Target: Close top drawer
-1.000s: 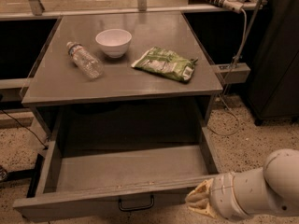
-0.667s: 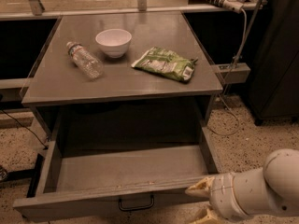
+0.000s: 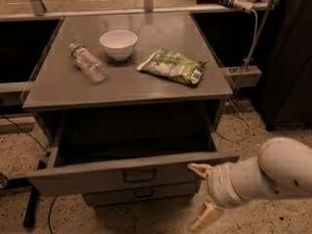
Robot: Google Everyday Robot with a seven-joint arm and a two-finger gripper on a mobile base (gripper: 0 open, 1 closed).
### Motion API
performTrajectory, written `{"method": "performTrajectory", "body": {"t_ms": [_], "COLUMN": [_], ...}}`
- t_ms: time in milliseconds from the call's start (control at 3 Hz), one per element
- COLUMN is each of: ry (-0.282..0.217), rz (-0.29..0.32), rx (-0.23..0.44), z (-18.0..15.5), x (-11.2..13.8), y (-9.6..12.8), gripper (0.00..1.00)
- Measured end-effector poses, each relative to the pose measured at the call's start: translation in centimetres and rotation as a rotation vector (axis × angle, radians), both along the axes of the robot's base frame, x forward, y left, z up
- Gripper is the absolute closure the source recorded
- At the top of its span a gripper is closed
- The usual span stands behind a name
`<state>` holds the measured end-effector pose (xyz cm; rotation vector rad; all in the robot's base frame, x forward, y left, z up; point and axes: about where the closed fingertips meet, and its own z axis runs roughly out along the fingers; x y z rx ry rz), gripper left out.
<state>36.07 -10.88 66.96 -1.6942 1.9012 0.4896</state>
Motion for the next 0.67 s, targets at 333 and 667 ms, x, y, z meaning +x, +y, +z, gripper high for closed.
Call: {"method": "performTrajectory", "body": {"t_ms": [333, 667], "ry": [-0.016, -0.036], "rz": [0.022, 0.026], "rx": [0.012, 0.008], "z": [0.0, 0.1], "x": [3.7, 7.7], "y": [0.7, 0.8], "gripper": [0.39, 0.63]}}
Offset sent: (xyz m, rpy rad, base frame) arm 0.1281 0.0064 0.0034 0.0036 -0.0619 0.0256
